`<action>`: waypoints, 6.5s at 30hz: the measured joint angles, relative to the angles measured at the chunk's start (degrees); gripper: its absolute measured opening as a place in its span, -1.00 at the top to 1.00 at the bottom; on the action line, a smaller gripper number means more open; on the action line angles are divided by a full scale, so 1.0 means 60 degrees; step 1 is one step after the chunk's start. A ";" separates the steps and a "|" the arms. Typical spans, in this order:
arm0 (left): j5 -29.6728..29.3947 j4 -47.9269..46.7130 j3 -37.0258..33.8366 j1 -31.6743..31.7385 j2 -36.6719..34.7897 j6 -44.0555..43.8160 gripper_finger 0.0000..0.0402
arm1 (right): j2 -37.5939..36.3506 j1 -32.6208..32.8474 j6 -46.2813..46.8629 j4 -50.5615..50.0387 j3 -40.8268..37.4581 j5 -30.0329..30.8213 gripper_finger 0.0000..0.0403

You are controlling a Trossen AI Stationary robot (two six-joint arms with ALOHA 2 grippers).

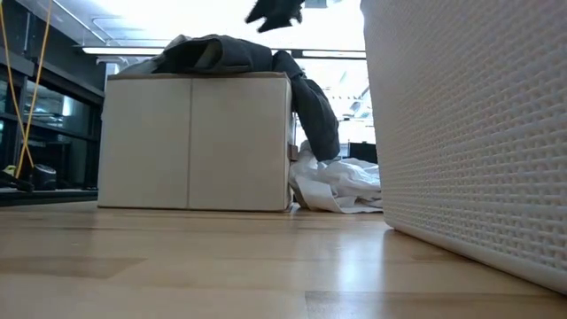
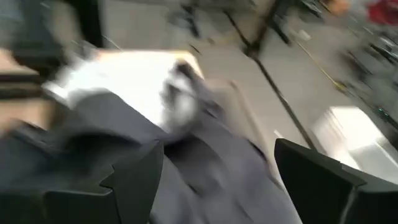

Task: Sort clothes
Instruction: Put the black shorts into the laundry organizer, then put the white polo shirt into the laundry bin

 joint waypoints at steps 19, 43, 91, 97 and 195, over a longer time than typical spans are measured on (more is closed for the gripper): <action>-0.0014 -0.0961 -0.0004 -0.0002 0.0634 -0.1000 0.14 | -0.2265 -0.2182 0.2683 -0.1604 -0.6085 0.1130 0.30; -0.0027 -0.0910 -0.0004 0.0000 0.0600 -0.1091 0.14 | -0.1671 0.0615 0.4018 0.5505 -0.5759 -0.0128 1.00; -0.0589 -0.6992 0.0000 -0.0025 0.0623 -0.6327 0.14 | 0.3069 0.0922 0.6067 -0.1752 -0.3438 -0.2522 1.00; -0.0591 -0.6959 0.0000 -0.0025 0.0625 -0.6027 0.14 | 0.3016 0.0919 0.6766 -0.0910 -0.4713 -0.3293 1.00; -0.0204 -0.6908 0.0000 0.0125 0.0622 -0.5748 0.14 | -1.0589 0.3752 0.6711 -0.0430 -0.5718 -0.0251 0.98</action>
